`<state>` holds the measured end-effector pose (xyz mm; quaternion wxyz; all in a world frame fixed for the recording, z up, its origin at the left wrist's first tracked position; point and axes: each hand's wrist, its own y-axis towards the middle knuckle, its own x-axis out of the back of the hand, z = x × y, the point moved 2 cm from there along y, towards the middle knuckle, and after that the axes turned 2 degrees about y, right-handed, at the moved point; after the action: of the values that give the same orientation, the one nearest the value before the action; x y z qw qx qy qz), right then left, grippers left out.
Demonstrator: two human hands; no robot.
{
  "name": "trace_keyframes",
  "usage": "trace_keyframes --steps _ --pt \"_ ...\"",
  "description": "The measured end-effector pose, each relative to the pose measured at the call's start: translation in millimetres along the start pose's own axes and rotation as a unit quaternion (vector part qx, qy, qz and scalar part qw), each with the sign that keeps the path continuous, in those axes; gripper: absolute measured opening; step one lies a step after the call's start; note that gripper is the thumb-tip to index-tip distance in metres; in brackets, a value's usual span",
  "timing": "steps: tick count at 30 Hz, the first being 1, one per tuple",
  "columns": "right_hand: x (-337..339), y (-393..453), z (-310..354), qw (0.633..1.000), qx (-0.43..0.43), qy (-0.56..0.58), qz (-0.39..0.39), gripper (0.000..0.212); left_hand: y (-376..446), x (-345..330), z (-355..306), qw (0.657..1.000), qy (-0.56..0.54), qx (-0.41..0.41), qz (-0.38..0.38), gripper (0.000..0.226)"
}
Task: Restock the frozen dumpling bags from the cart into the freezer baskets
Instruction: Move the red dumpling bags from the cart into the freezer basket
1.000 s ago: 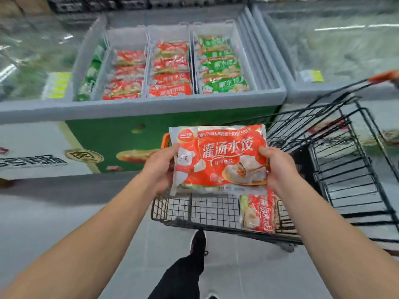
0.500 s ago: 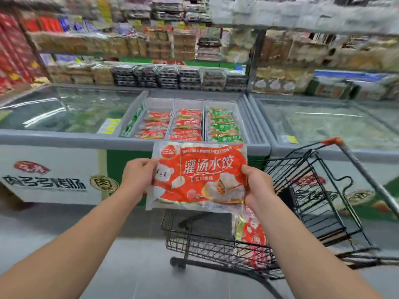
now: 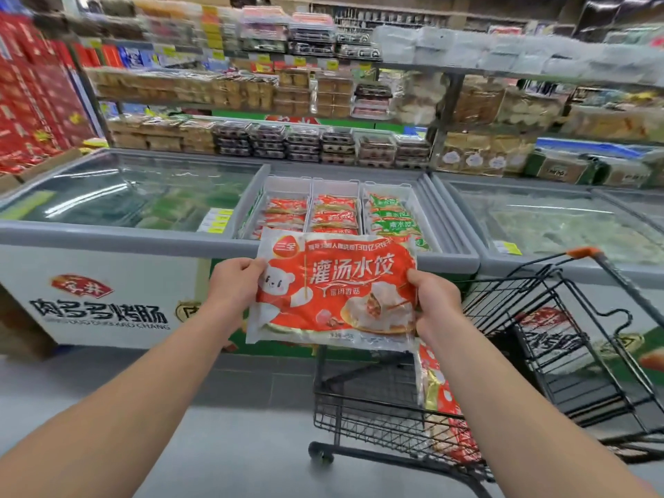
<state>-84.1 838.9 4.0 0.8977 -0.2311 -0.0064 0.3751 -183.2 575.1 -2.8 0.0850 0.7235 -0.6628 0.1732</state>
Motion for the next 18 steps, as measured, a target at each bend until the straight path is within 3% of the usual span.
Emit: trace_keyframes --steps 10,18 --pt "-139 1 -51 0.999 0.007 -0.001 -0.035 0.009 111 95 38 0.999 0.002 0.004 0.037 0.038" --pt "-211 38 -68 0.998 -0.005 -0.015 -0.056 0.005 192 114 68 0.997 -0.007 0.042 0.058 0.041"
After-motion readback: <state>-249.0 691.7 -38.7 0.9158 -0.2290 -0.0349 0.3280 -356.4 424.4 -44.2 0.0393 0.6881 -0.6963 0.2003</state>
